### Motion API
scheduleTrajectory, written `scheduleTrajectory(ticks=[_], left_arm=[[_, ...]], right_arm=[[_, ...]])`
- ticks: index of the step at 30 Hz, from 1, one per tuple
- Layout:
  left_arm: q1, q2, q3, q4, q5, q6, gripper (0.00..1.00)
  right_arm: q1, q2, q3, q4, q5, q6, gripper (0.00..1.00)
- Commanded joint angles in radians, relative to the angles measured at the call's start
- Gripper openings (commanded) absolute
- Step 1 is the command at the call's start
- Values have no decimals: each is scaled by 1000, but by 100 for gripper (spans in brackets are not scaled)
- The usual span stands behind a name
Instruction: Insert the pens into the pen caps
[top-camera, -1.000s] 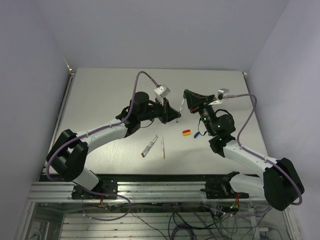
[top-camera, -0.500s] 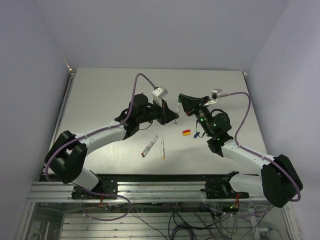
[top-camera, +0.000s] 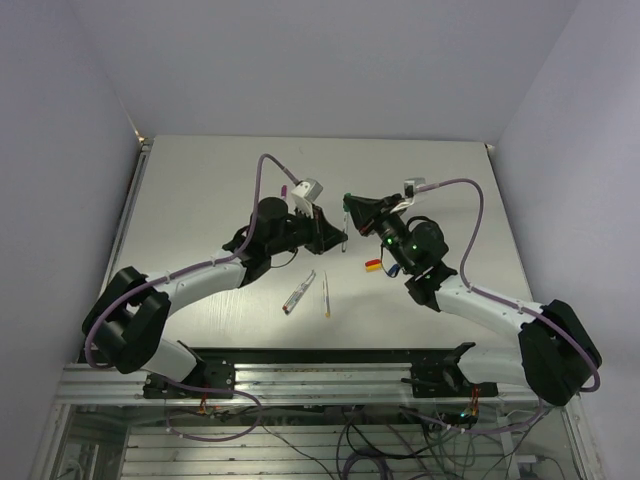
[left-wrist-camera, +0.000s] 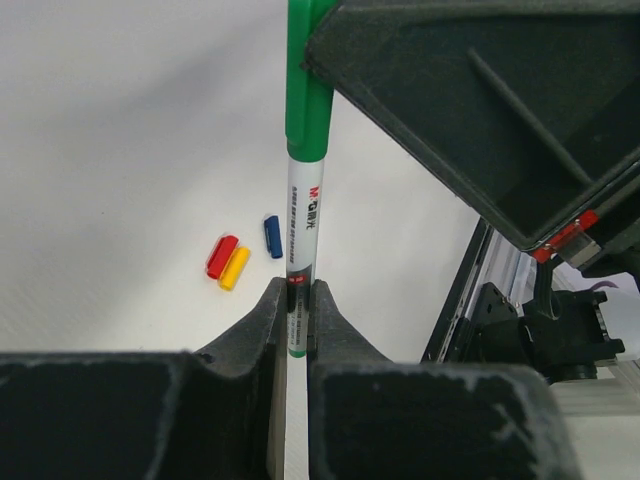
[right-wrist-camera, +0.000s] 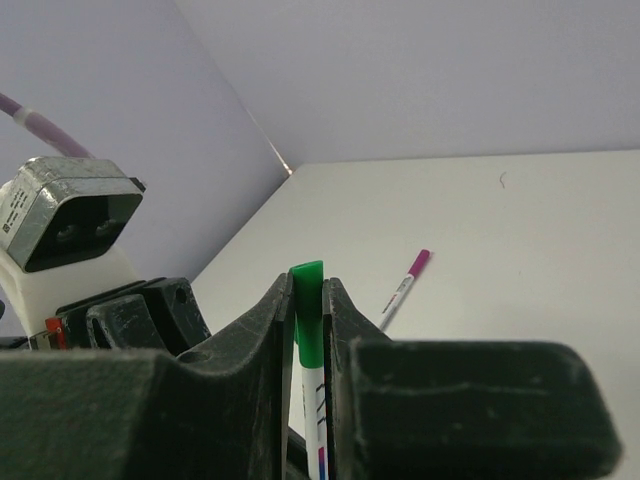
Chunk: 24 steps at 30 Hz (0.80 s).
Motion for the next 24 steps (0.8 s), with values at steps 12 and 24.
scheduleTrajectory(ticks=[12, 24], left_arm=[[79, -46, 61, 177, -78, 1, 7], [56, 111, 151, -94, -133, 69, 7]], right_arm=[[76, 90, 83, -190, 91, -71, 3], [76, -16, 250, -88, 306, -313, 38]])
